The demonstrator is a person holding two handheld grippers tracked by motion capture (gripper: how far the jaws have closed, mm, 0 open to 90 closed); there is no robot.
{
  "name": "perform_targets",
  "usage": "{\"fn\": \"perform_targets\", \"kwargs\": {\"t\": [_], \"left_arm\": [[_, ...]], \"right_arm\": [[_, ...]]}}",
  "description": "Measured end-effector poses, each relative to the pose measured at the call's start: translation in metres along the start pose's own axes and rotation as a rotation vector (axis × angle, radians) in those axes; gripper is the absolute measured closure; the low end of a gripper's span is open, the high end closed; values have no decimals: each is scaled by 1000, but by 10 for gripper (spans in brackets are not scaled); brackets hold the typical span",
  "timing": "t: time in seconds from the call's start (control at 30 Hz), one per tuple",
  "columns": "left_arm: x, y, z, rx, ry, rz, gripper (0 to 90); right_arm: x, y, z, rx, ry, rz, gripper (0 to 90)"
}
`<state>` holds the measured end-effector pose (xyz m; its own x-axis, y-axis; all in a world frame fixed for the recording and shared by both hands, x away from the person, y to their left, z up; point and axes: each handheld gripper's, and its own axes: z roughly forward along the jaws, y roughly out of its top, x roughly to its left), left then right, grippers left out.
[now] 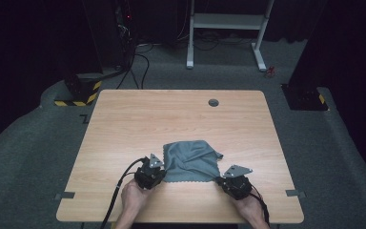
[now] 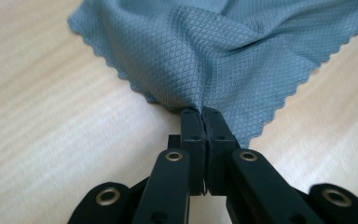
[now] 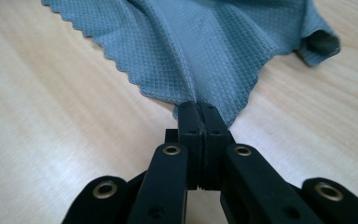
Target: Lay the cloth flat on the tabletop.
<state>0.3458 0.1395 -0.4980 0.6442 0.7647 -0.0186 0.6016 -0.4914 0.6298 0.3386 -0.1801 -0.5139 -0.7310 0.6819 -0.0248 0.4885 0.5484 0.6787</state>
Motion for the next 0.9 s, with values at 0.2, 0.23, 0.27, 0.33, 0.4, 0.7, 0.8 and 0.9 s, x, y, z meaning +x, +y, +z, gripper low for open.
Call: {"fn": "perform_targets", "kwargs": {"t": [0.2,0.23,0.27,0.33,0.4,0.7,0.8,0.9], "left_arm": [[3,-10,-5,45,-47,-17,884],[3,-12,-7,56,-47,-17,884],[3,-13,-7,62,-51,-19,883],[3,-16,-7,65,-52,-15,878],[4,-16,-7,54,-51,-20,861],[15,-3,1,-99,31,-69,567],[23,-2,9,-136,50,-103,549],[31,-2,17,-133,88,-116,521]], "right_arm": [[8,-6,-6,1,48,14,898],[9,-7,-7,3,52,6,898],[12,-8,-8,6,58,-3,898],[16,-9,-10,16,68,-17,896],[16,-9,-11,21,79,-16,881],[-13,24,-7,-76,10,51,749],[-32,47,0,-99,3,92,745],[-45,65,10,-84,-37,105,741]]}}
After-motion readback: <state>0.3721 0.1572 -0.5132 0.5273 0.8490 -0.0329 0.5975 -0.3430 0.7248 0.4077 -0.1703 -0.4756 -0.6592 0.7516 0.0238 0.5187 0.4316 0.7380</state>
